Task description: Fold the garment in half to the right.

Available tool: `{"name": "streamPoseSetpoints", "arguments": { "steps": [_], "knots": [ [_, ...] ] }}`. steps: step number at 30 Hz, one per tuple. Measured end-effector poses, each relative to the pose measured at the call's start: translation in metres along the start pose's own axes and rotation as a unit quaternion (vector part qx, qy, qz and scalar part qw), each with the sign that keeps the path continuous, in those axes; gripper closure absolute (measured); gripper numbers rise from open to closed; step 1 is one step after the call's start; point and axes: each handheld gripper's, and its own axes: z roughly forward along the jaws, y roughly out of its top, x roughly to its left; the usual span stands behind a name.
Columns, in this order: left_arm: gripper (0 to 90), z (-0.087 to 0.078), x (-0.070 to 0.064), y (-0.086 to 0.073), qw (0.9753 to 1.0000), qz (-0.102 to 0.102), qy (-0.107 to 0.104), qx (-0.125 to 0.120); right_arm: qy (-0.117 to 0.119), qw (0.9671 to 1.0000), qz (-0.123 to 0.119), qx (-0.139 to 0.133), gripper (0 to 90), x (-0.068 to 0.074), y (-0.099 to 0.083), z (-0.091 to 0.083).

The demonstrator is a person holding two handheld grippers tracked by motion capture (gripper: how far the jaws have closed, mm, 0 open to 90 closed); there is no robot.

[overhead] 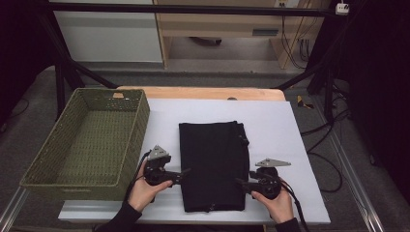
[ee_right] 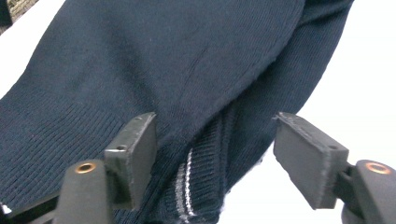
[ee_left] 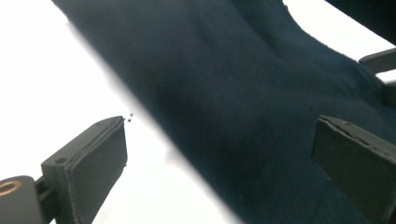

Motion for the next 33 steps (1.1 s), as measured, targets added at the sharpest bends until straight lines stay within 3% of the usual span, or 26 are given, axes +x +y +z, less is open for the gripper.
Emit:
{"name": "streamPoseSetpoints", "arguments": {
  "steps": [1, 3, 4, 7, 12, 20, 24, 27, 30, 33],
  "knots": [
    [2.8, 0.002, 0.000, -0.009, 1.0000, -0.005, 0.003, 0.002, 0.002, 1.0000, 0.007, 0.003, 38.1, 0.000, -0.001, 0.001],
    [3.1, 0.003, 0.001, -0.012, 0.9999, -0.009, 0.004, 0.005, 0.008, 0.9999, 0.014, 0.006, 44.7, 0.000, -0.001, 0.001],
    [3.1, 0.007, 0.002, -0.015, 0.9997, -0.015, -0.002, 0.021, 0.014, 0.9998, 0.014, 0.008, 48.0, 0.000, -0.002, 0.002],
    [3.4, 0.010, 0.000, -0.018, 0.9997, -0.008, 0.004, 0.024, 0.021, 0.9996, 0.015, 0.013, 59.4, 0.002, -0.003, 0.003],
    [4.2, 0.016, -0.003, -0.024, 0.9996, -0.006, 0.007, 0.027, 0.012, 0.9999, 0.008, 0.006, 79.1, 0.007, -0.002, -0.001],
    [4.2, 0.014, -0.008, -0.025, 0.9997, 0.000, 0.000, 0.025, 0.003, 1.0000, -0.001, -0.005, 82.3, 0.017, 0.001, -0.013],
    [4.2, 0.012, -0.008, -0.025, 0.9998, -0.004, -0.002, 0.018, 0.003, 0.9997, 0.011, -0.021, 82.4, 0.024, 0.005, -0.033],
    [4.2, 0.010, -0.008, -0.024, 0.9999, -0.001, -0.004, 0.015, -0.005, 0.9997, 0.013, -0.018, 82.4, 0.029, 0.004, -0.043],
    [4.2, 0.009, -0.010, -0.024, 0.9999, -0.001, -0.007, 0.013, -0.020, 0.9996, 0.017, -0.006, 82.3, 0.026, -0.002, -0.043],
    [4.7, 0.009, -0.012, -0.024, 0.9998, -0.002, -0.010, 0.018, -0.023, 0.9995, 0.015, 0.016, 80.2, 0.019, -0.010, -0.029]
  ]
}}
